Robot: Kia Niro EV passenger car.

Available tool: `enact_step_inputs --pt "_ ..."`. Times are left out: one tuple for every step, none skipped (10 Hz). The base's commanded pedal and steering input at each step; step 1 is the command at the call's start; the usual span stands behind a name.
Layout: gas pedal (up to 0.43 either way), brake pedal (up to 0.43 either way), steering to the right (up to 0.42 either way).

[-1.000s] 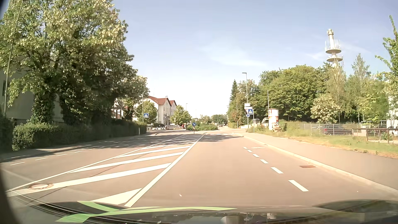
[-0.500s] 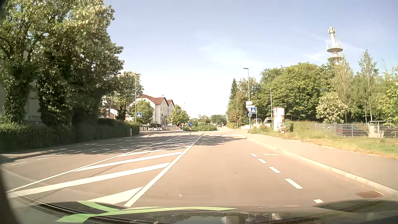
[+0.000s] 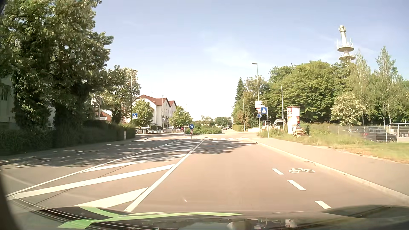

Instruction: Follow the waypoints while adhering to traffic rules and regulations

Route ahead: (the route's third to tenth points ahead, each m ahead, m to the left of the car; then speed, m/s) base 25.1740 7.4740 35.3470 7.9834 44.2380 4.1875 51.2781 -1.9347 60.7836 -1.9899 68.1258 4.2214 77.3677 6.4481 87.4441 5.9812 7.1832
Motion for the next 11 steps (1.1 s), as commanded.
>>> enact_step_inputs --pt "0.000 0.000 0.003" --pt "0.000 0.000 0.003" --pt "0.000 0.000 0.003" --pt "0.000 0.000 0.003" --pt "0.000 0.000 0.003" --pt "0.000 0.000 0.002" --pt "0.000 0.000 0.001" --pt "0.000 0.000 0.001" --pt "0.000 0.000 0.001" --pt "0.000 0.000 0.001" --pt "0.000 0.000 0.000"
